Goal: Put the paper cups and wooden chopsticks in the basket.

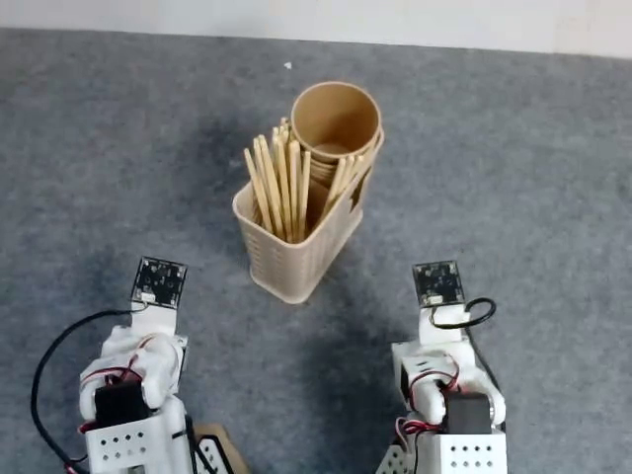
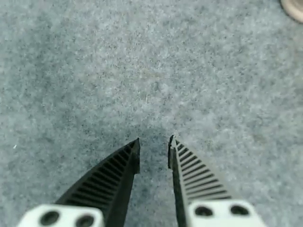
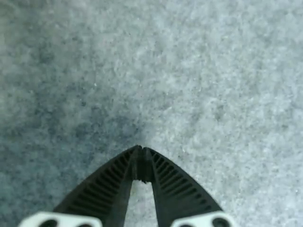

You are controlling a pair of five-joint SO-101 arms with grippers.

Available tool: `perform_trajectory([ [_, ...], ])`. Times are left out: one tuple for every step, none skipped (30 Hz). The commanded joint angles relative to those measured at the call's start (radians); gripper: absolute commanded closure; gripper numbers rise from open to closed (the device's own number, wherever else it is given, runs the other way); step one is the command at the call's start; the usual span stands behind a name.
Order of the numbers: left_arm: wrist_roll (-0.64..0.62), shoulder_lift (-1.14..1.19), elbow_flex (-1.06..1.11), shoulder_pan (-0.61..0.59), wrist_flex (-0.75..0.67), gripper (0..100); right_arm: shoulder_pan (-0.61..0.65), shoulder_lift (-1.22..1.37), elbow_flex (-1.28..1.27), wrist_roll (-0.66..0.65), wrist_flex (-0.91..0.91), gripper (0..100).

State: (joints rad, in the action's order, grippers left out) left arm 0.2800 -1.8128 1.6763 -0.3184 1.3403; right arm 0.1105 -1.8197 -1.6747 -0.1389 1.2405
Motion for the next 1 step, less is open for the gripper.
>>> perform_trajectory([
  [0.009,-0.005,0.019,0.016,0.011,87,-0.008,-0.007,-0.104,0.006,0.004,99.2],
])
